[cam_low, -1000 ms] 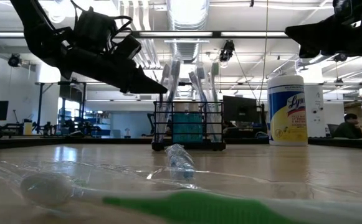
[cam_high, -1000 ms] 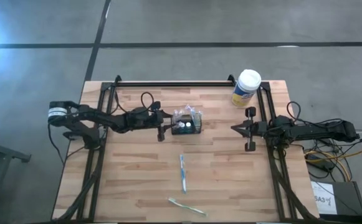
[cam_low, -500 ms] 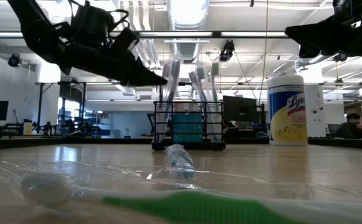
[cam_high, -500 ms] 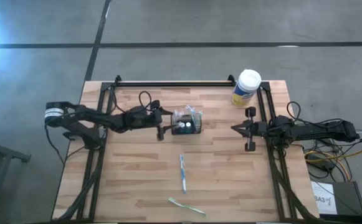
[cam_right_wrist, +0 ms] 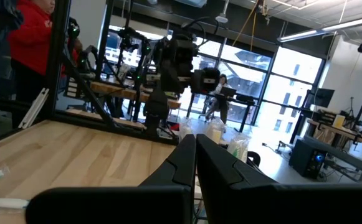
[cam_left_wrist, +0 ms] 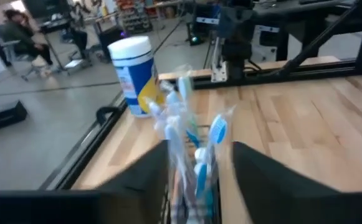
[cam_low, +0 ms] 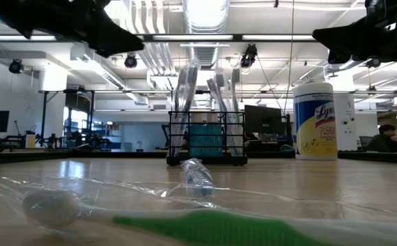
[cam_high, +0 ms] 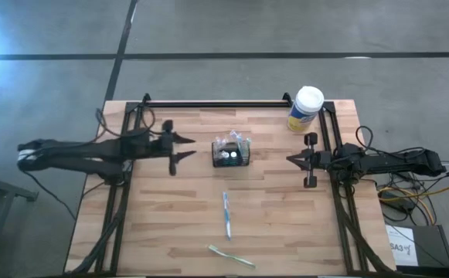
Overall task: Pick & Place toothbrushing station
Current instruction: Put the blue toothbrush into the mesh organizer
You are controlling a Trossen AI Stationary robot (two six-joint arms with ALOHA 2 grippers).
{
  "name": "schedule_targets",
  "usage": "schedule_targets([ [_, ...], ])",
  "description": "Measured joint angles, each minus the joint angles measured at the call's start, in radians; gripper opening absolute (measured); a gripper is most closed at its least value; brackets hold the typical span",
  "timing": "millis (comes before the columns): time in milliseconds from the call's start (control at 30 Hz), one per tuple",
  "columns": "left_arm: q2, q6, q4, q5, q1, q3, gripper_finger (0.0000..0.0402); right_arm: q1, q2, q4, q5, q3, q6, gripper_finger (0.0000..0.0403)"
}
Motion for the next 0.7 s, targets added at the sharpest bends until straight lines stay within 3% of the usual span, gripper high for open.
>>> schedule_targets([
  [133, -0.12, -0.018, -0.077, -0.04, -0.01, -0.013, 0.0053, 0.0, 0.0, 0.0, 0.0, 0.0, 0.0, 0.0008],
  [200, -0.161, -0.009, -0.079, -0.04, -0.011, -0.036, 0.0016, 0.0, 0.0, 0.0, 0.0, 0.0, 0.0, 0.0008],
  [333, -0.229, 0.003, -0.048, -0.039, -0.011, -0.107, 0.0012, 0.0, 0.0, 0.0, 0.0, 0.0, 0.004, 0.0008],
  [500, -0.278, -0.078, 0.204, 0.003, -0.011, -0.271, 0.0005, 0.0, 0.0, 0.0, 0.0, 0.0, 0.003, 0.0008],
  [700, -0.283, -0.104, 0.233, -0.045, -0.01, -0.362, 0.0003, 0.0, 0.0, 0.0, 0.0, 0.0, 0.0, 0.0008],
])
